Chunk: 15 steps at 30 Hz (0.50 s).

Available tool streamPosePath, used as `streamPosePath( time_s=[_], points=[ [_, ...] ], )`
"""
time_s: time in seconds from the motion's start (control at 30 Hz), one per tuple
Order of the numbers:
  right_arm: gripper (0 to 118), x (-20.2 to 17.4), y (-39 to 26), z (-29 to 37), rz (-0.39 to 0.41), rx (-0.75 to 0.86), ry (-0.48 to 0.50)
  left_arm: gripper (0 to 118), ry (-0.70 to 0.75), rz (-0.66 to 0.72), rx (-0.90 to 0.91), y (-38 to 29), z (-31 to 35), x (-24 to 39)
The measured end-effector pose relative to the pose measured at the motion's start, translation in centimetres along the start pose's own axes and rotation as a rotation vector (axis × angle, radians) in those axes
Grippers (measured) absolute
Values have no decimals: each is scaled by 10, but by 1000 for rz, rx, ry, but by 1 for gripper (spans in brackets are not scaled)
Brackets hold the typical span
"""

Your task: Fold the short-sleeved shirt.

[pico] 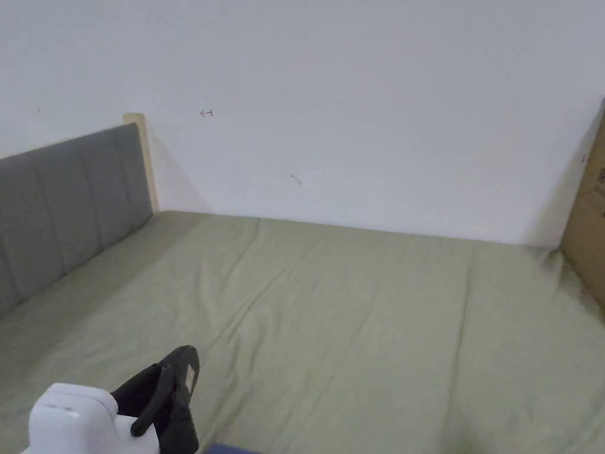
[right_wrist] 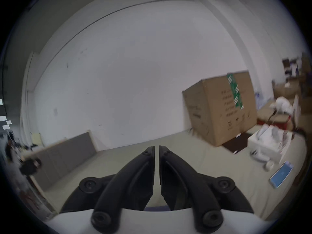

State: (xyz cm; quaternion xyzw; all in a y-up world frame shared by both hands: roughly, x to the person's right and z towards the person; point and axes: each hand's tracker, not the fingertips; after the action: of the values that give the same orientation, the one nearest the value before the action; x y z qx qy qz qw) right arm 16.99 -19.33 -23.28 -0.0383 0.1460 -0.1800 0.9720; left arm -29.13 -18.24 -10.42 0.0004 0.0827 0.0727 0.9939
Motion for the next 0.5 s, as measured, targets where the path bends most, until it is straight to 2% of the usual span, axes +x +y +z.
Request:
streamPosePath(
  time_s=[0.03, 0.1, 0.23, 0.27, 0.3, 0.33, 0.37, 0.4, 0.43, 0.5],
  points=[
    [6, 4, 2, -1, -9, -6, 15, 0, 8, 43, -54, 0, -9, -16],
    [6, 9, 5, -2, -13, -37, 24, 0, -97, 166, -227, -2, -36, -55],
    [6, 7, 2, -5, 13, -94, 18, 0, -342, 632, -739, -65, -114, -148],
    [6, 4, 0, -7, 24, -124, 12, 0, -366, 694, -798, -89, -124, -162],
    [6, 3, -2, -9, 35, -150, 2, 0, -343, 681, -823, -107, -130, -173],
    [6, 2, -5, -12, 43, -174, -1, 8, -306, 672, -830, -123, -133, -182],
    [6, 0, -7, -14, 50, -193, -1, 31, -253, 666, -855, -140, -138, -190],
    [6, -3, -9, -17, 58, -209, -2, 70, -228, 687, -889, -154, -144, -198],
    [6, -6, -10, -19, 70, -234, -3, 115, -258, 733, -924, -171, -150, -205],
    [6, -11, -14, -24, 80, -266, -1, 114, -300, 841, -911, -197, -152, -218]
  ],
)
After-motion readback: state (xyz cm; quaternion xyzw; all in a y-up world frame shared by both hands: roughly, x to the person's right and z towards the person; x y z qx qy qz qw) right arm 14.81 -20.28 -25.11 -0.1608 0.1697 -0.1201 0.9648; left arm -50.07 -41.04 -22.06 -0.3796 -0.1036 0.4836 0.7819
